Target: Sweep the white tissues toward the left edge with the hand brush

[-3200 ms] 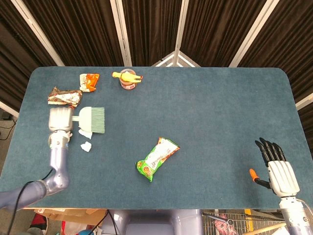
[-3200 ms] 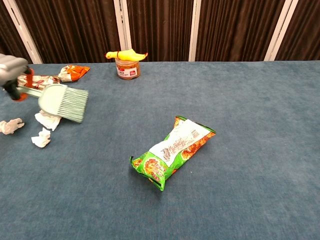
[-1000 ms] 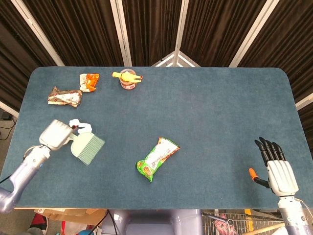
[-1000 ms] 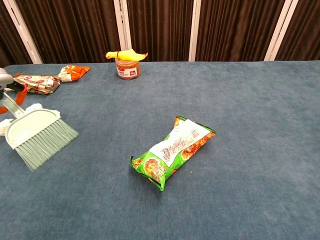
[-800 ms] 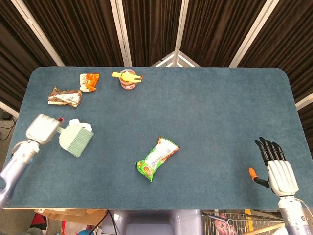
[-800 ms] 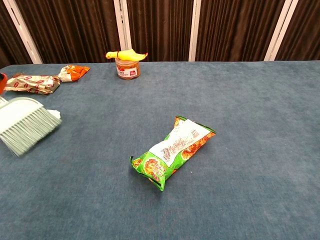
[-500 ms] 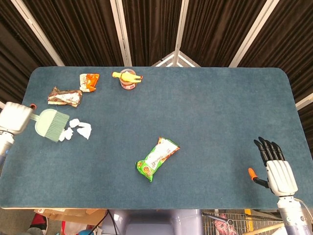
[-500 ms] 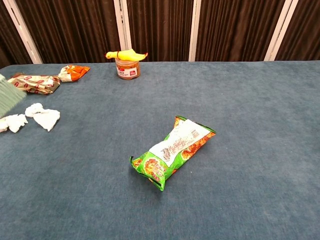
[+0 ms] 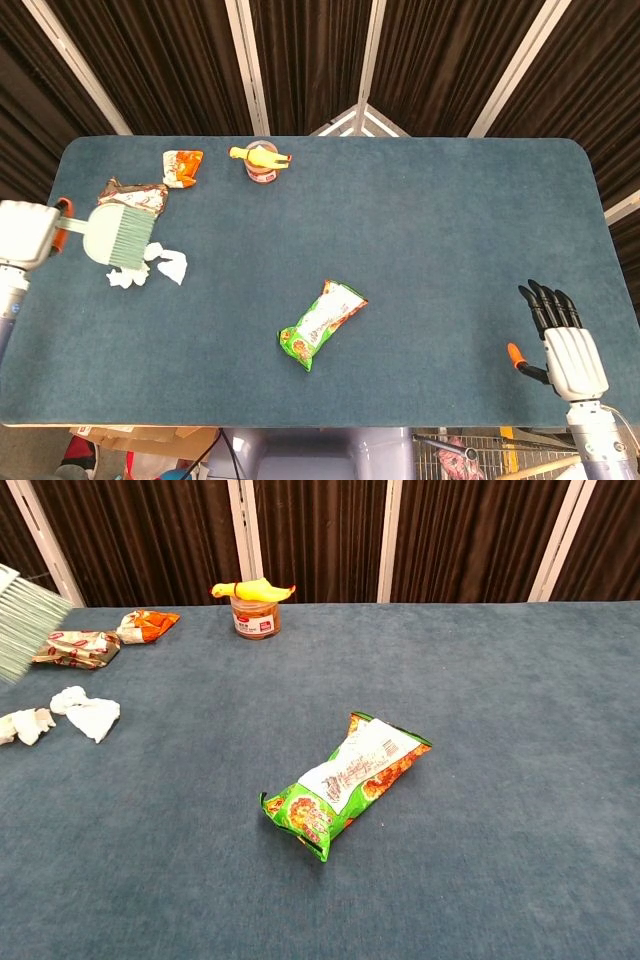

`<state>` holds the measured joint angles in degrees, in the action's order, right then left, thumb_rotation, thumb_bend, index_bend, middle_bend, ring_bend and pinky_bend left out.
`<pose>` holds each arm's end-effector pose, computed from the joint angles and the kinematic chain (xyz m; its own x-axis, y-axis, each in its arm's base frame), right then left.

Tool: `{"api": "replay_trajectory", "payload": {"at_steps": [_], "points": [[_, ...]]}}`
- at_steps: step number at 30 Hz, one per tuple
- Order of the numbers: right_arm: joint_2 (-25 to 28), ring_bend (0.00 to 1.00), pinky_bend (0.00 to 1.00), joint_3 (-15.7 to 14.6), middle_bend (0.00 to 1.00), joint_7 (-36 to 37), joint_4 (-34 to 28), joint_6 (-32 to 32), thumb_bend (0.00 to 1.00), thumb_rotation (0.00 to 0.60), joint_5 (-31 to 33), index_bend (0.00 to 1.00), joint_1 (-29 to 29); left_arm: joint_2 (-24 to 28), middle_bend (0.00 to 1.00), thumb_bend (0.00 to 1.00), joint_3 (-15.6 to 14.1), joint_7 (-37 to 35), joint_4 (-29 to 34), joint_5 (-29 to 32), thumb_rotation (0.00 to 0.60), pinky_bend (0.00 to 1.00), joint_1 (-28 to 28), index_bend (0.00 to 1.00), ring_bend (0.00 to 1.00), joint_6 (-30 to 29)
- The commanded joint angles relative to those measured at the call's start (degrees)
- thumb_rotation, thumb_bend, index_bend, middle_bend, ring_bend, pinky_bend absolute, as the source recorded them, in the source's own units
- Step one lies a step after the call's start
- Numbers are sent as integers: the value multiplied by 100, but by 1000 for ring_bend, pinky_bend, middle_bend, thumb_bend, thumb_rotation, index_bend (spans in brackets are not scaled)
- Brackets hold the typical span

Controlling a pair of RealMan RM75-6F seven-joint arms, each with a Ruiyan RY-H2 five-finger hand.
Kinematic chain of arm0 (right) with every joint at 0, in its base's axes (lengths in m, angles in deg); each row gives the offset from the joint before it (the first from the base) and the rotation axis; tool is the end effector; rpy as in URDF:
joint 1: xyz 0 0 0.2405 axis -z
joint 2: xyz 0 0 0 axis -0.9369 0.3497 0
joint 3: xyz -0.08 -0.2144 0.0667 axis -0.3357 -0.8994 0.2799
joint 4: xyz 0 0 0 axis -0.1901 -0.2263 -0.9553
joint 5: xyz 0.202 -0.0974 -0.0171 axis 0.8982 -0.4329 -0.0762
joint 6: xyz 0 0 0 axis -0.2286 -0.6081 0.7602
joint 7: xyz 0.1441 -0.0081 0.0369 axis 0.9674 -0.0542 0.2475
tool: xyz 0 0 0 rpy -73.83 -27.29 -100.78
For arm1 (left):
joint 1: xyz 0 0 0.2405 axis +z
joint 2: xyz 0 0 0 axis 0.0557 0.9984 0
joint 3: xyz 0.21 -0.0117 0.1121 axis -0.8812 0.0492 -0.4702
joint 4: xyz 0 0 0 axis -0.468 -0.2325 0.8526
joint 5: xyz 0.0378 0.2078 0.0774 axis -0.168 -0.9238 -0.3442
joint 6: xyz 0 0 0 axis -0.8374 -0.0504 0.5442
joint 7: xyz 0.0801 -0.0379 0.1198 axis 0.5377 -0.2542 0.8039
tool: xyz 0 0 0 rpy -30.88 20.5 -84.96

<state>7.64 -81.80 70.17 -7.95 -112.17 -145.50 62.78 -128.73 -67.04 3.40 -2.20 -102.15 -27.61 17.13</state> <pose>-0.2802 -0.1927 0.1158 0.2814 -0.0432 0.9586 -0.9570 -0.0858 0.2771 -0.2850 0.3610 0.1625 0.7772 -0.0550 0.6268 0.6228 -0.0741 -0.7788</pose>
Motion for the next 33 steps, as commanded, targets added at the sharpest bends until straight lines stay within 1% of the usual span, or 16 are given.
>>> {"api": "replay_trajectory", "payload": {"at_steps": [1,5,8,12,13,16,17,18,20,21,22,23,26,29,31,33], "points": [[-1,0,0,-1,0,-2,5,-10,343,600,-15,0,-1,142,1000,758,162,1078,1967,969,600,996,200,804,1000,-176],[12,0,0,-11,0,23,4,-32,343,600,-40,0,10,-45,1000,759,52,1759,2942,1280,600,996,253,804,1000,-441],[9,0,0,-14,0,31,12,-32,343,600,-47,0,9,-368,1000,759,-52,2019,3279,1454,600,996,290,800,1000,-584],[18,0,0,-15,0,39,12,-47,344,600,-47,0,18,-921,1000,740,-255,2302,3453,1552,600,996,292,780,1000,-657],[19,0,0,-13,0,41,13,-54,344,600,-45,0,22,-1030,1000,707,-307,2369,3450,1531,600,995,292,764,1000,-681],[23,0,0,-12,0,59,19,-64,344,600,-37,0,31,-1326,982,459,-460,2501,3398,1399,600,968,322,590,987,-783],[25,0,0,-11,0,62,21,-65,344,600,-33,0,33,-1362,939,362,-528,2535,3388,1359,600,936,334,497,953,-782],[27,0,0,-10,0,64,23,-66,344,600,-29,0,35,-1357,887,303,-578,2563,3397,1342,600,903,344,432,909,-770],[33,0,0,-10,0,73,21,-64,344,600,-23,0,38,-1286,670,167,-675,2595,3458,1304,600,760,373,253,720,-756],[42,0,0,-11,0,77,19,-73,343,600,-26,0,43,-1205,537,101,-730,2602,3523,1308,600,653,399,159,596,-748],[44,0,0,-13,0,80,19,-74,343,600,-28,0,44,-1101,458,67,-774,2603,3612,1330,600,579,425,109,519,-739],[43,0,0,-14,0,82,22,-73,343,600,-31,0,44,-980,350,24,-816,2594,3709,1362,600,463,456,49,400,-737],[41,0,0,-19,0,79,26,-75,343,600,-40,0,46,-649,240,5,-910,2510,3965,1441,600,326,546,21,264,-734],[37,0,0,-21,0,58,22,-75,343,600,-53,0,42,-280,185,5,-997,2192,4176,1373,600,223,716,20,193,-818],[35,0,0,-27,0,36,25,-75,343,600,-66,0,42,24,159,6,-1081,1746,4267,1109,600,166,921,20,150,-959],[29,0,0,-30,0,4,35,-80,344,600,-80,0,40,260,121,6,-1201,1240,4199,613,600,107,1160,12,105,-1184]]}}
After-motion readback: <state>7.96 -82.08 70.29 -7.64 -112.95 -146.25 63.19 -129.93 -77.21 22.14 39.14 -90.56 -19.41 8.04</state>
